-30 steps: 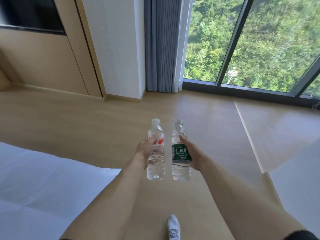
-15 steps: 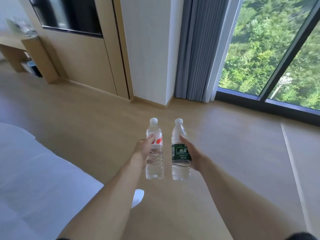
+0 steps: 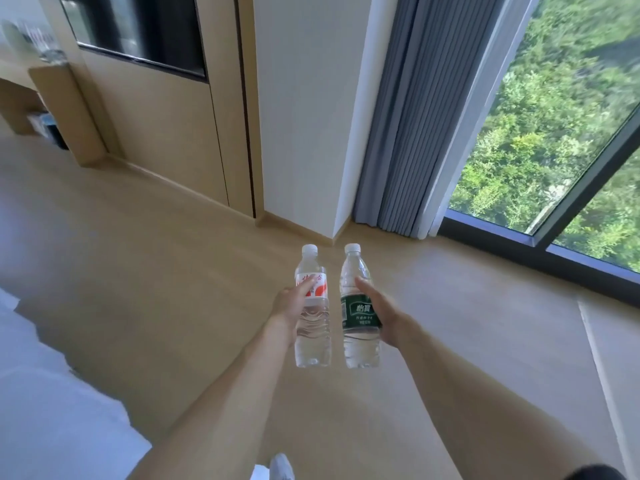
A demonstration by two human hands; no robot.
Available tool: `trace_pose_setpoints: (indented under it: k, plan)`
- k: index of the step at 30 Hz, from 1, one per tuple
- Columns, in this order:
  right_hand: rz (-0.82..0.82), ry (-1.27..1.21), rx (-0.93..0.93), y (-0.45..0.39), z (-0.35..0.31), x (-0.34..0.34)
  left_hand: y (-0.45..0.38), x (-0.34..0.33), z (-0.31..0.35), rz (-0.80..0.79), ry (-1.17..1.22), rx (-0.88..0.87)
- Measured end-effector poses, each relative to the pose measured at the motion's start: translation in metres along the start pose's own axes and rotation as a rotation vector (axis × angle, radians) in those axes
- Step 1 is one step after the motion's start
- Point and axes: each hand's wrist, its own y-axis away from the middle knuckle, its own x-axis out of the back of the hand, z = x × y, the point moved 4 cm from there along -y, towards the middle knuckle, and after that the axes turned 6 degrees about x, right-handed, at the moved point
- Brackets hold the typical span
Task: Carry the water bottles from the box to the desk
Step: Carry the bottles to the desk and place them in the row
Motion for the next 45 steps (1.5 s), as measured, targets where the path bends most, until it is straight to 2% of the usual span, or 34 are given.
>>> trace_pose_setpoints:
  k: [7,11,16,28,33,37,41,45]
  plan:
    - [-0.029,0.02,0.038,-0.114,-0.085,-0.056,-0.098,0.04,0.1,-0.105,0.0,0.033]
    - [-0.118,-0.019,-0.029,-0.163,-0.109,-0.101,-0.132,0.076,0.139,-0.067,0.024,-0.001]
    - [-0.235,0.032,-0.082,-0.228,-0.128,-0.169,-0.162,0.132,0.177,0.046,0.075,-0.03]
    - [-0.627,0.131,-0.211,-0.393,-0.157,-0.367,-0.248,0.3,0.265,0.522,0.267,-0.077]
    - [-0.797,0.205,-0.26,-0.457,-0.187,-0.445,-0.287,0.352,0.319,0.617,0.306,-0.087]
    - [-0.894,0.24,-0.279,-0.502,-0.208,-0.499,-0.31,0.389,0.355,0.66,0.368,-0.164]
    - [-0.956,0.291,-0.273,-0.537,-0.22,-0.548,-0.326,0.425,0.377,0.632,0.419,-0.245]
    - [-0.994,0.321,-0.249,-0.57,-0.228,-0.596,-0.349,0.471,0.402,0.623,0.435,-0.254]
